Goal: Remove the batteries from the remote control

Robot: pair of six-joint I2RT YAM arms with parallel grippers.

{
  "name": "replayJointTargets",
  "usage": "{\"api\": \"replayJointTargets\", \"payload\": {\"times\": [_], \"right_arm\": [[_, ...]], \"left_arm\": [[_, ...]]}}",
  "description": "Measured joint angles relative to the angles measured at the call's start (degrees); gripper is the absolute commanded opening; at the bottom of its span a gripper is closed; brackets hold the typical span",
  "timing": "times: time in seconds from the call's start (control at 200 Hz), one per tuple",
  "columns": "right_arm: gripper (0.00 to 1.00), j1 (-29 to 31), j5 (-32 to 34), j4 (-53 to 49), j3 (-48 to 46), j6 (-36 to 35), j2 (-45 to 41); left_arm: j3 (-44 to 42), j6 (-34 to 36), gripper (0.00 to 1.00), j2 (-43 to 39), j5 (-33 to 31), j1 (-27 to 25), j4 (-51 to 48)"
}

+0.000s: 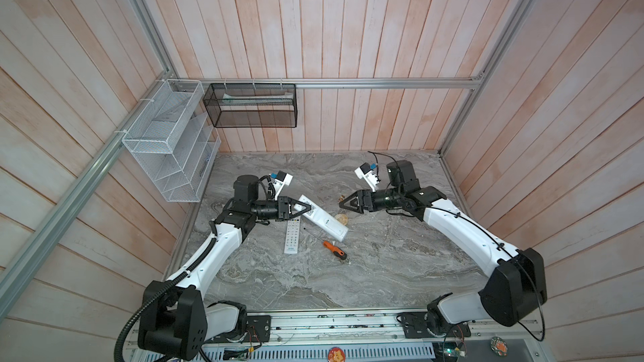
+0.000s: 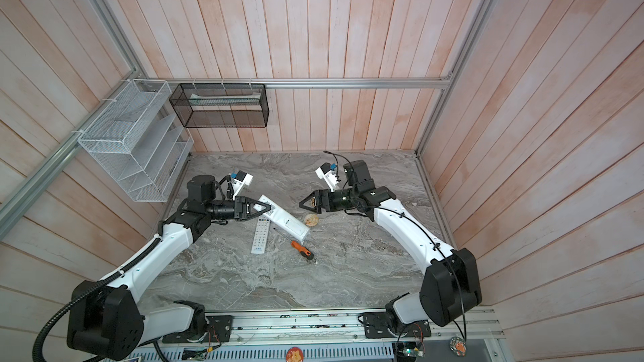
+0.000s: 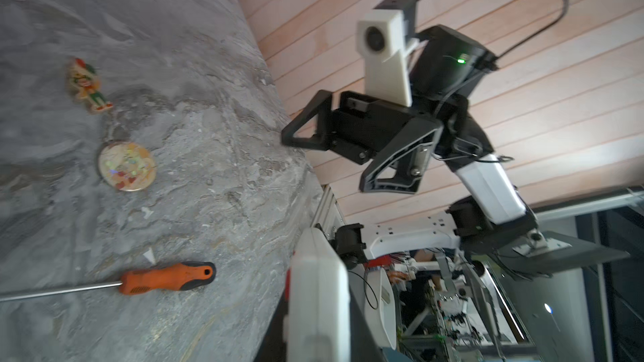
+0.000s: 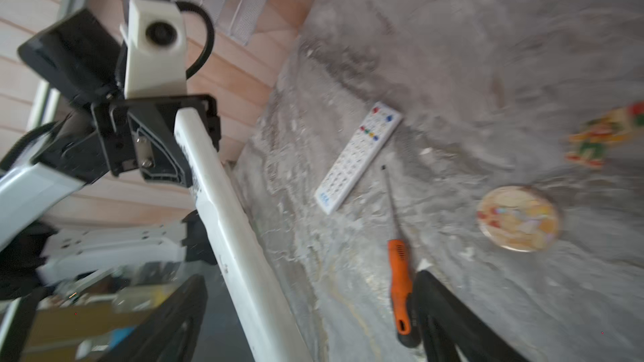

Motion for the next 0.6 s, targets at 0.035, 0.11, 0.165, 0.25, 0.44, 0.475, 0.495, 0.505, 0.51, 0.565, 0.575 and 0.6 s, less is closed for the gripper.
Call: {"api": "replayJointTargets", "payload": {"times": [0.035,0.11,0.165,0.25,0.44,0.475,0.495,0.505,0.51,0.565,0.575,0.6], "right_arm": [[0.98,-0.07,3.37,0.11,-0.59,0.92,-1.62],[0.98,-0.02,7.06,1.22,-2.93,3.08,-4.39],[0.98,0.20,8.17,2.16,-5.07,4.42,-5.33],[0.98,1.77,9.81,2.40,-7.72,6.05,-4.72],[0.98,8.87,12.26,2.93,-10.03,8.66,-3.98],[0.98,10.14,12.74,3.23,-10.21,9.27,-3.91],[0.98,10.93,13.16,3.45,-10.32,9.66,-3.82],[0.98,11.32,13.31,3.54,-10.38,9.84,-3.76],[0.98,11.58,13.44,3.63,-10.43,9.99,-3.72],[0.97,13.44,14.25,4.31,-10.91,11.13,-3.26],[0.97,13.84,14.36,4.52,-11.06,11.41,-3.17],[0.98,14.60,14.75,4.87,-11.41,12.07,-2.93]], "left_arm": [[-3.13,-1.38,0.00,-1.44,-3.56,-0.44,1.03],[-9.29,-4.63,0.00,-4.37,-10.75,-2.14,3.23],[-12.20,-6.62,0.00,-5.79,-15.61,-4.02,3.69],[-13.49,-8.20,0.00,-6.32,-20.50,-6.62,3.65],[-13.51,-8.31,0.00,-11.78,-26.71,-7.98,-0.22],[-13.60,-8.22,0.00,-13.35,-27.63,-7.98,-1.20],[-13.79,-8.15,0.00,-14.32,-28.22,-7.98,-1.66],[-13.94,-8.13,0.00,-14.93,-28.57,-8.00,-1.84],[-13.99,-8.15,0.00,-15.10,-28.68,-8.00,-1.86],[-15.43,-8.26,0.00,-17.92,-30.34,-8.11,-2.58],[-15.80,-8.31,0.00,-18.47,-30.62,-8.15,-2.62],[-16.74,-8.50,0.00,-19.58,-31.30,-8.26,-2.82]]}}
